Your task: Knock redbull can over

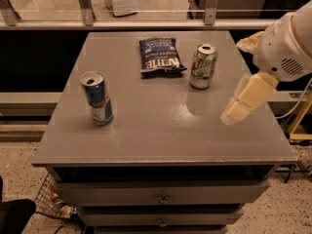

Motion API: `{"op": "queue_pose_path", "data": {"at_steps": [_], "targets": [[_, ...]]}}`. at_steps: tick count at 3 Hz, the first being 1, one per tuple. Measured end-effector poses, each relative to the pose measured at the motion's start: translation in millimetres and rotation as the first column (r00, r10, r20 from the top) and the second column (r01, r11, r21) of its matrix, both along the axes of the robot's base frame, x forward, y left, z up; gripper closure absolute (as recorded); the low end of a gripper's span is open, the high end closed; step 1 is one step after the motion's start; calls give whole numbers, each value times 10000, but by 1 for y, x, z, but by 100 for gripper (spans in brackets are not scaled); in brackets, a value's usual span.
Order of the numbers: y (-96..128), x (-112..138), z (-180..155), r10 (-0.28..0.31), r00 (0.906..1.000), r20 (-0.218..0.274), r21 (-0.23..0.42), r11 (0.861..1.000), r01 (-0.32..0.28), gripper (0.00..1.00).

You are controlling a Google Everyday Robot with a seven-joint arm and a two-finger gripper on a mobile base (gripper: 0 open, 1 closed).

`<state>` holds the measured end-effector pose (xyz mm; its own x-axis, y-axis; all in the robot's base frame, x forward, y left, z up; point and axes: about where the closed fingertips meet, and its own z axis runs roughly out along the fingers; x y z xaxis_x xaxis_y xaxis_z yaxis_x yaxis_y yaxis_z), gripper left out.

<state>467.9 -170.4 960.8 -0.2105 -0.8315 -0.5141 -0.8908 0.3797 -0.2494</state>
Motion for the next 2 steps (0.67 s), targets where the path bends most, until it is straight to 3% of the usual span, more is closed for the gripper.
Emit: {"op": "queue_pose_path", "data": {"at_steps": [1,2], "targets": [[37,23,-13,97,9973,728,2278,9734,-261,0],[72,32,-14,197,9880,1535,4120,9075,-821,0]]}}
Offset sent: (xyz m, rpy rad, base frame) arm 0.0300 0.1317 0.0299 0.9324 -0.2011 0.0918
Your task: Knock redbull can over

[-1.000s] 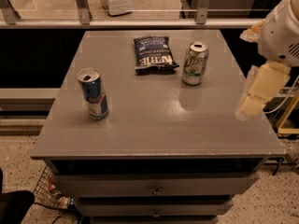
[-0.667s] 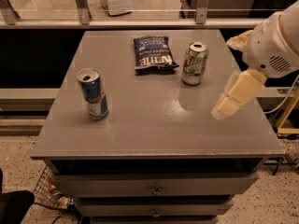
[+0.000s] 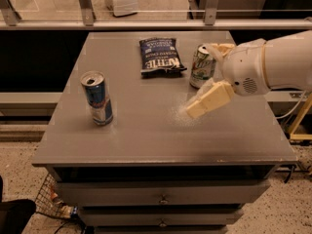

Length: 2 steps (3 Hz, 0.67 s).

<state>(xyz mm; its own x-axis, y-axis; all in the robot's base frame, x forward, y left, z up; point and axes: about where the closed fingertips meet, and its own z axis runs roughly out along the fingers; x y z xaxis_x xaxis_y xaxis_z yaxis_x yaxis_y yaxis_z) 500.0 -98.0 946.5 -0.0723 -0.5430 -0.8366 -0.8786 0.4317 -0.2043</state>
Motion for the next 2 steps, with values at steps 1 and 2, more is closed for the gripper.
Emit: {"op": "queue_pose_path", "data": {"at_steps": [1,2], "targets": [[38,-1,13,472,9980,424,2132,9754,-552,0],[62,-9,34,820,9957,440,2901,9526,-913,0]]}}
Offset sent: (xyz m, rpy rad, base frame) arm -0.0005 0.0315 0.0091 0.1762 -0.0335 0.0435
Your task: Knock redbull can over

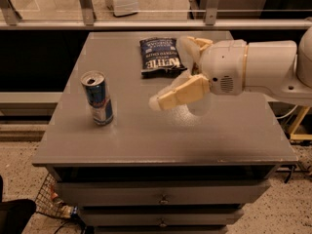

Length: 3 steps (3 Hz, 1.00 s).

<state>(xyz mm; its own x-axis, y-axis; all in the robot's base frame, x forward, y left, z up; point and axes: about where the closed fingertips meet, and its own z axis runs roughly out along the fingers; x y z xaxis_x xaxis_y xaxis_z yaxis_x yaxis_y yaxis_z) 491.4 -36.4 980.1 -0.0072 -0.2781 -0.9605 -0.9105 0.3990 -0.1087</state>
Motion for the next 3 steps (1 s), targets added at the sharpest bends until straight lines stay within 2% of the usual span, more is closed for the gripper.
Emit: {"op": "queue_pose_path", "data": {"at_steps": [1,3], "targets": [[-1,1,-6,17,10000,86,-78,10000,-17,0],[36,10,-40,730,9945,754,618,9951,-777,0]]}}
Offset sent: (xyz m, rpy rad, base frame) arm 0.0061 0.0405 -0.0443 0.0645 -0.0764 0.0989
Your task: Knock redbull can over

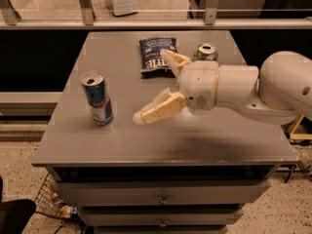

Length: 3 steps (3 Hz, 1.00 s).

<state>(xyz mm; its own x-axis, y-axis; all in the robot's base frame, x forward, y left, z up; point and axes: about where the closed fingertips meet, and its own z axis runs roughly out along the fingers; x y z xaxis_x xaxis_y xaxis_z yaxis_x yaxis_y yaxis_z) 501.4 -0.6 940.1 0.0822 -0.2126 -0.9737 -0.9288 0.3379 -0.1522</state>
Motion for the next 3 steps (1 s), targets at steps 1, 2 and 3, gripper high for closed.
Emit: {"op": "queue_pose_path", "data": {"at_steps": [1,2,3], "targets": [[13,12,-18,74,9999,89,187,9998,-76,0],[24,21,-35,62,9999,-141,298,9995,-58,0],[35,24,-42,58,9987,-501,374,9993,-39,0]]}}
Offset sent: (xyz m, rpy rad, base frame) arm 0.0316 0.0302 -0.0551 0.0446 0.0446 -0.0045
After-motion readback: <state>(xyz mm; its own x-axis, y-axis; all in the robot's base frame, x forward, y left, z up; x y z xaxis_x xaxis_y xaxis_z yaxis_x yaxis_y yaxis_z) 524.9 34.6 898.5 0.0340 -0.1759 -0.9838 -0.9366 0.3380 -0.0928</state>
